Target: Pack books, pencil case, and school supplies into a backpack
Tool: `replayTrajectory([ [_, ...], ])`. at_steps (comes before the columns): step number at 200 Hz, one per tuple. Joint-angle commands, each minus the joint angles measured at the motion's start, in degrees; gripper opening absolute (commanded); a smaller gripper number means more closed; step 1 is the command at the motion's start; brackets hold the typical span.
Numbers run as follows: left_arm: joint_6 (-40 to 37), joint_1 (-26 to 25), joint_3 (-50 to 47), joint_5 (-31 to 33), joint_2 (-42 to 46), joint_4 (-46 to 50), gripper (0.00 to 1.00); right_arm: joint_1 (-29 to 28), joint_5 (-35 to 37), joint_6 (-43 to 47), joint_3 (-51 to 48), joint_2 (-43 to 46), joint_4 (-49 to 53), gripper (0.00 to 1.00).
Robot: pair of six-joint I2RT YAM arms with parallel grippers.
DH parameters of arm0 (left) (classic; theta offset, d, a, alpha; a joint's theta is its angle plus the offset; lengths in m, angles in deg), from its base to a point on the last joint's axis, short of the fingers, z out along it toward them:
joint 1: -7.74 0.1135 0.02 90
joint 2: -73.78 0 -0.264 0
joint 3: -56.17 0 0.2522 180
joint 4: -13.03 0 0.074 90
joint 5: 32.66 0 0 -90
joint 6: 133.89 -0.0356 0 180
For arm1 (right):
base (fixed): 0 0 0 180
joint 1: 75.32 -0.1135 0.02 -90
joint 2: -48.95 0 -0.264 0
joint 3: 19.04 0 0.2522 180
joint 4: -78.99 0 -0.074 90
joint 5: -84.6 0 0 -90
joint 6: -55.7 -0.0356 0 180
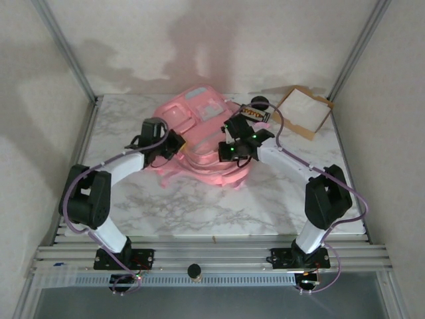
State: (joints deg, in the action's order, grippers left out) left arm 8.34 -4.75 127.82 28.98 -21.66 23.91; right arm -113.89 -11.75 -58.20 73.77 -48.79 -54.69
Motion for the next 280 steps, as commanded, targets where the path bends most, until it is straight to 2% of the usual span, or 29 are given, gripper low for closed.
replayTrajectory([
  [1, -10.98, 7.93, 6.84, 11.21, -1.90, 8.22, 0.00, -5.62, -1.46, -4.84, 4.26, -3.25, 0.22, 0.00],
  [18, -12.48, 9.07, 8.81, 10.46, -2.18, 9.37, 0.01, -9.75, -3.69, -9.02, 8.47, -8.37, -4.03, 0.00],
  [30, -10.93, 10.12, 7.99, 7.96, -1.05, 7.63, 0.23, -11.45, -3.66, -11.34, 12.13, -11.94, -5.10, 0.00],
  [43, -9.10, 11.09, 6.46, 5.44, 1.26, 5.36, 0.37, -11.93, -4.13, -12.92, 14.00, -14.37, -6.80, 0.00],
  [60, -6.46, 11.61, 3.09, 5.66, 6.23, 4.67, 0.54, -11.89, -4.32, -13.37, 13.20, -14.88, -8.89, 0.00],
  [78, 1.73, 11.45, -6.08, 4.37, 12.65, -0.77, 0.64, -11.88, -4.90, -13.50, 11.01, -14.37, -10.46, 0.00],
  [95, 12.62, 10.08, -16.55, 3.71, 17.78, -10.14, 0.66, -11.94, -5.47, -13.09, 9.79, -14.50, -11.62, 0.00],
  [106, 17.68, 8.02, -20.80, 4.00, 19.33, -15.17, 0.66, -11.91, -4.57, -12.40, 9.23, -14.58, -11.57, 0.00],
  [115, 19.92, 6.26, -21.75, 4.40, 19.42, -15.58, 0.65, -11.89, -4.05, -11.84, 8.67, -14.48, -11.45, 0.00],
  [130, 21.87, 3.31, -21.51, 6.98, 18.53, -15.56, 0.62, -11.85, -5.30, -11.14, 7.16, -13.82, -13.51, 0.00],
  [148, 24.27, 1.08, -21.94, 8.62, 16.74, -20.19, 0.51, -11.79, -6.85, -10.23, 6.70, -13.58, -14.77, 0.00],
  [165, 24.48, -0.68, -20.53, 9.41, 14.44, -20.13, 0.49, -11.82, -8.02, -10.14, 6.23, -13.23, -16.30, 0.00],
  [187, 24.70, -1.53, -20.13, 10.27, 12.93, -17.31, 0.46, -11.75, -7.23, -9.61, 6.89, -13.51, -15.29, 0.00],
  [201, 25.96, -2.12, -22.45, 13.85, 14.90, -14.50, 0.47, -11.37, -6.17, -9.83, 7.27, -13.56, -14.37, 0.00],
  [218, 28.54, -3.12, -25.92, 18.01, 17.56, -15.54, 0.47, -11.39, -6.27, -9.47, 7.31, -13.21, -15.22, 0.00],
  [235, 29.76, -3.13, -25.22, 16.58, 15.12, -17.04, 0.46, -11.45, -7.21, -8.95, 7.87, -13.73, -14.84, 0.00],
  [253, 33.21, -3.61, -25.18, 13.51, 12.20, -19.85, 0.41, -11.36, -7.95, -9.13, 7.63, -13.98, -15.12, 0.00],
  [266, 35.01, -4.44, -26.41, 16.14, 12.47, -23.92, 0.36, -11.43, -9.09, -9.32, 7.23, -14.15, -16.02, 0.00],
  [280, 33.89, -4.38, -24.16, 17.49, 11.89, -22.44, 0.27, -11.45, -8.64, -9.10, 7.19, -14.24, -15.33, 0.00],
])
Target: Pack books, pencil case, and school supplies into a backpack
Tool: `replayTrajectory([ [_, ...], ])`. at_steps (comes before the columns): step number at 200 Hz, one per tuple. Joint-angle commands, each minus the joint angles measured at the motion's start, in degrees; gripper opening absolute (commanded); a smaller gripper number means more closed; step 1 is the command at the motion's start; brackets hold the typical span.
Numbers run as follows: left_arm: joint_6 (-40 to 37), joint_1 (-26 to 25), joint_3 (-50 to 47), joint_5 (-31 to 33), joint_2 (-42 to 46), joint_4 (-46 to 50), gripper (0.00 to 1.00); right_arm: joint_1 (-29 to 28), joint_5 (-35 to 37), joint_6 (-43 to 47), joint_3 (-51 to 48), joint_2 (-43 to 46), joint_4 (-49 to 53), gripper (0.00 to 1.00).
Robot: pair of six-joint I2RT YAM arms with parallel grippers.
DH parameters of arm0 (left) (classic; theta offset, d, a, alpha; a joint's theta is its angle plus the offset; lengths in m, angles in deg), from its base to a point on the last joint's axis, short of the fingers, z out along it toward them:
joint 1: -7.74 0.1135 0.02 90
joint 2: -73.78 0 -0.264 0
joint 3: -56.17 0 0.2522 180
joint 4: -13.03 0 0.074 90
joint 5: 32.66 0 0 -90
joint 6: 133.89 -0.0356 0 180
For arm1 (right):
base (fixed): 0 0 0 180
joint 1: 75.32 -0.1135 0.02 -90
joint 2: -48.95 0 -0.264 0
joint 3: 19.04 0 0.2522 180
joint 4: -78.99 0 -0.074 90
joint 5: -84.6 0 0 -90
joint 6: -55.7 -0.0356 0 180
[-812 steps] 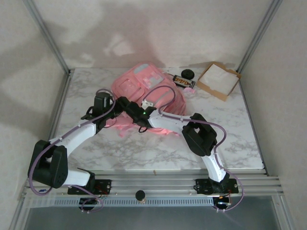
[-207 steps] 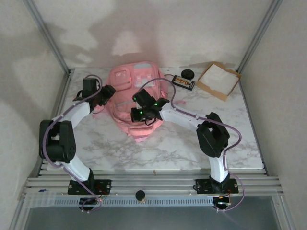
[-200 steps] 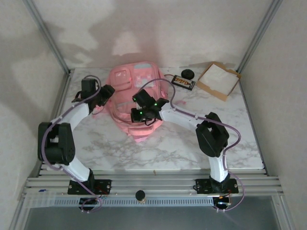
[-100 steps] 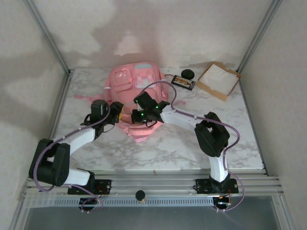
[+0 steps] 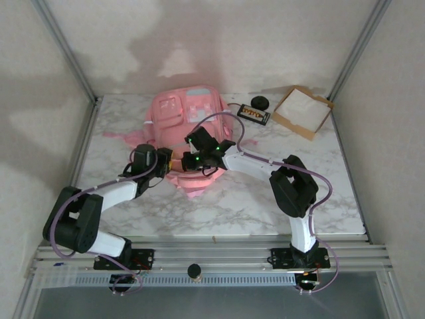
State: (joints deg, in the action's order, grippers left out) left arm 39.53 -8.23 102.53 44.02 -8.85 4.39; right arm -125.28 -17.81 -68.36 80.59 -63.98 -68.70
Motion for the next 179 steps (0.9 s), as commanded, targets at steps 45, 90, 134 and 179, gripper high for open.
replayTrajectory([
  [45, -0.41, 0.18, 3.24, 4.33, -1.11, 1.07, 0.00, 2.44, 4.46, 1.66, -3.59, 3.81, 2.89, 0.00],
  [90, -5.90, 2.33, 4.19, 4.55, 0.87, 6.98, 0.00, 8.48, 7.00, 4.44, -11.21, 9.83, 4.34, 0.00],
  [134, -9.72, 3.39, 4.05, 4.71, 2.64, 10.59, 0.00, 17.49, 9.99, 10.77, -9.97, 9.84, 4.51, 0.00],
  [179, -14.36, 4.00, 6.26, 1.18, 0.80, 12.31, 0.00, 20.53, 12.75, 17.12, 0.04, 3.34, 3.77, 0.00],
])
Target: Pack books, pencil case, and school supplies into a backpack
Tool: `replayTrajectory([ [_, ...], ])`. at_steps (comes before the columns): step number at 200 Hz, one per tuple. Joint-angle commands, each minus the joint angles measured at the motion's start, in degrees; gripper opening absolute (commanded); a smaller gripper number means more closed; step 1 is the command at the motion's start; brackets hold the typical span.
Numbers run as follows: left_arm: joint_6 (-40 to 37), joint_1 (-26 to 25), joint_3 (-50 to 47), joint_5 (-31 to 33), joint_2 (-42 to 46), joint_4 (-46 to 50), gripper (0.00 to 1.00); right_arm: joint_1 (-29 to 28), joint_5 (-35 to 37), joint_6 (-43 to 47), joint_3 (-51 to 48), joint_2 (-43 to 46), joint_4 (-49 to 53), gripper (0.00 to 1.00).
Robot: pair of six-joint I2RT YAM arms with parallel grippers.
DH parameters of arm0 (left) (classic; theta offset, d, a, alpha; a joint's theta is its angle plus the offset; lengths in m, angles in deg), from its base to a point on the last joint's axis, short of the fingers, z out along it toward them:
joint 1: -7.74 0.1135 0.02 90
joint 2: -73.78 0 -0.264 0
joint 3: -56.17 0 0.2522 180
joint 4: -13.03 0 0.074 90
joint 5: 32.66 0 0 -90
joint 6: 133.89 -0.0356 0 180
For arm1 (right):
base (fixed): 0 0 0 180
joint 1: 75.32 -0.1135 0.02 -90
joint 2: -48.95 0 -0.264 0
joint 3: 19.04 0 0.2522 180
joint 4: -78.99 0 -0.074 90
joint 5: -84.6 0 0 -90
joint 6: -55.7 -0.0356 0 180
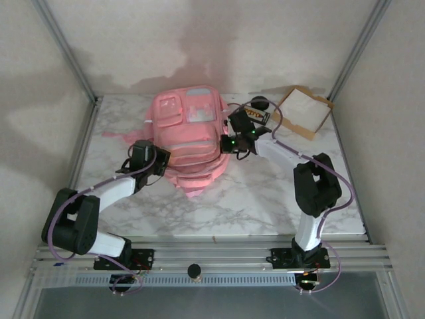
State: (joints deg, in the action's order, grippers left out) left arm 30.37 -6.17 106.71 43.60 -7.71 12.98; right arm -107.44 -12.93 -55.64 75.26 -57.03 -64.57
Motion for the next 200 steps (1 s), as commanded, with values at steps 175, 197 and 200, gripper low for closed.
replayTrajectory([
  [175, -45.48, 11.98, 5.66, 47.16, 13.23, 12.52, 0.99, 21.55, 36.78, 9.25, -30.92, 20.89, -37.83, 0.99],
  [197, -58.22, 12.50, -9.70, 48.70, 14.13, -15.99, 1.00, 23.65, 35.14, 14.52, -43.47, 21.07, -55.89, 0.99],
  [200, -58.94, 12.57, -11.99, 47.78, 13.90, -19.89, 1.00, 23.83, 34.83, 15.00, -44.96, 20.81, -58.27, 0.99],
])
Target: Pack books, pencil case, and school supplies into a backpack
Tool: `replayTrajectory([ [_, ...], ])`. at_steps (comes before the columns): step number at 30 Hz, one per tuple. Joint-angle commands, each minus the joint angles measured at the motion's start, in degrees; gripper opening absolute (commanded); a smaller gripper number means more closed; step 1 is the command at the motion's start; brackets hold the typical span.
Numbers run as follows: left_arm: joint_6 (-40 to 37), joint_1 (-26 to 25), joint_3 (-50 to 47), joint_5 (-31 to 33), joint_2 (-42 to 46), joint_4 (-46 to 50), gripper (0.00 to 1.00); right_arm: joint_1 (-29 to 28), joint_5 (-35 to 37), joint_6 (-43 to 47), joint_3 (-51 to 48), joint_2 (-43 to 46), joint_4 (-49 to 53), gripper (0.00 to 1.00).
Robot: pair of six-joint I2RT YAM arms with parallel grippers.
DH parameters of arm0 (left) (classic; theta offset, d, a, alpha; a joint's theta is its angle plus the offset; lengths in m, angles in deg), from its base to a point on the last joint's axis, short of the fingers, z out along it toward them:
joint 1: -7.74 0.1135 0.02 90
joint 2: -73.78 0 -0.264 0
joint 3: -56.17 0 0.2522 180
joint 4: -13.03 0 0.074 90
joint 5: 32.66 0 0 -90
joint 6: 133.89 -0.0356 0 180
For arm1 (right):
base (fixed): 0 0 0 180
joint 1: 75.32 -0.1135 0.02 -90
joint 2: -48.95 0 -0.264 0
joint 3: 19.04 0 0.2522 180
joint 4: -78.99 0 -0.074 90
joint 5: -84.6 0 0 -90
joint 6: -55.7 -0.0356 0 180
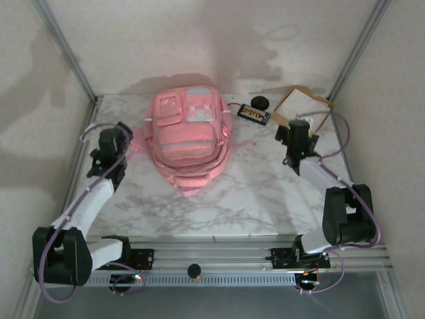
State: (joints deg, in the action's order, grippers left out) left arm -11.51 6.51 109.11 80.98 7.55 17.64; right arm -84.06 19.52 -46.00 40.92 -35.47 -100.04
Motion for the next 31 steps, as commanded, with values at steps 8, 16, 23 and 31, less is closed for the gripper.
replayTrajectory([
  [8, -24.36, -1.88, -27.08, -2.81, -11.24, -56.82, 0.99, 5.72, -22.14, 13.23, -29.23, -0.67, -51.62, 0.99],
  [16, -28.86, -3.73, -26.92, -11.89, -22.32, -67.04, 0.99, 9.60, -25.17, 9.68, -33.76, -4.00, -61.07, 0.99],
  [23, -27.72, -3.18, -26.93, -10.72, -22.00, -66.53, 0.99, 9.31, -24.93, 9.98, -33.89, -4.17, -61.68, 0.99],
  [31, -27.81, -3.25, -26.95, -10.72, -22.02, -66.48, 0.99, 8.62, -24.32, 10.55, -33.71, -4.17, -61.41, 0.99],
])
